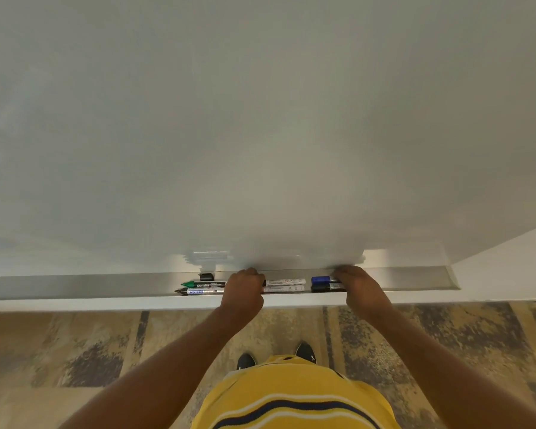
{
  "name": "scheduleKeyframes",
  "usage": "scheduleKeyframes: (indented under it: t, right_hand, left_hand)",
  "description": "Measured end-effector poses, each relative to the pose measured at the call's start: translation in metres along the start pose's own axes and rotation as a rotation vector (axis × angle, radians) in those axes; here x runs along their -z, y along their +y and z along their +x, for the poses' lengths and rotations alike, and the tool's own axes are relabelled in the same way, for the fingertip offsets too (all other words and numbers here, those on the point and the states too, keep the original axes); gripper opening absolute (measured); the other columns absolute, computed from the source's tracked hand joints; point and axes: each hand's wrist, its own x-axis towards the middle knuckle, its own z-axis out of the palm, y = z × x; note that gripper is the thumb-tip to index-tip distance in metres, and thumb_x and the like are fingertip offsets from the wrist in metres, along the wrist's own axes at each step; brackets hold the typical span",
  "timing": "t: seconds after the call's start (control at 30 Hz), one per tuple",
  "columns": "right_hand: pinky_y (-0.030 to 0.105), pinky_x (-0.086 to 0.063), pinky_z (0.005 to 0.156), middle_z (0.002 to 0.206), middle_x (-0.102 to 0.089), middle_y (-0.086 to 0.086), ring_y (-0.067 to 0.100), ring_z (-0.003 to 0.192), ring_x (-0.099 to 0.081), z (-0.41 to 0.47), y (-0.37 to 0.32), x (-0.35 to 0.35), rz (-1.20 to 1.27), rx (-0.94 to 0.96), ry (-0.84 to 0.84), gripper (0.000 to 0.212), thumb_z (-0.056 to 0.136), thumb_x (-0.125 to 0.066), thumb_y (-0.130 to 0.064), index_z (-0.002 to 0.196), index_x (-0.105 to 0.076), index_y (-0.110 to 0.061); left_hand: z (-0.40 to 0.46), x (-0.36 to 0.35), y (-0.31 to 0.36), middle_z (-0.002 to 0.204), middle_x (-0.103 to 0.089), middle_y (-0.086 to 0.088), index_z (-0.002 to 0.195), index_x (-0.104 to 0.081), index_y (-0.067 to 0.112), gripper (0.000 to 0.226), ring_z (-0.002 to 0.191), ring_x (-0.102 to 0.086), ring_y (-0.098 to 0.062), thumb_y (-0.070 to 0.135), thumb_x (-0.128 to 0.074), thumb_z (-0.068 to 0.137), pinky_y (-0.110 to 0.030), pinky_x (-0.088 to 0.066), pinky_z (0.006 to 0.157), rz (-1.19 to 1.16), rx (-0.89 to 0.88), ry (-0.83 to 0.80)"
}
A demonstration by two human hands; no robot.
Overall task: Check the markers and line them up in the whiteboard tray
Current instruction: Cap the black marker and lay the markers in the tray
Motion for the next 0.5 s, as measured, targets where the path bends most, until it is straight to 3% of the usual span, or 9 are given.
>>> scheduleKeyframes:
  t: [0.17,0.5]
  right_hand:
    - [0.037,-0.049,0.092,0.113,-0.067,0.012,0.030,0.103,-0.061,0.000,-0.002,-0.001,0.020,0.039,0.000,0.044,0.072,-0.068,0.012,0.110,-0.066,-0.009]
    - [0.033,-0.049,0.090,0.112,-0.066,0.011,0.028,0.101,-0.060,0.003,-0.013,-0.004,0.044,0.074,-0.016,0.035,0.079,-0.066,0.005,0.110,-0.064,-0.009]
  left_hand:
    - [0.004,-0.006,0.002,0.097,-0.066,-0.005,0.100,-0.068,0.014,0.034,0.090,-0.059,-0.026,0.000,-0.055,0.072,-0.035,-0.050,0.079,0.086,-0.067,0.003]
    - [0.006,-0.009,-0.001,0.097,-0.066,-0.008,0.090,-0.069,0.010,0.021,0.092,-0.059,-0.026,0.000,-0.058,0.074,-0.036,-0.047,0.081,0.104,-0.061,0.001]
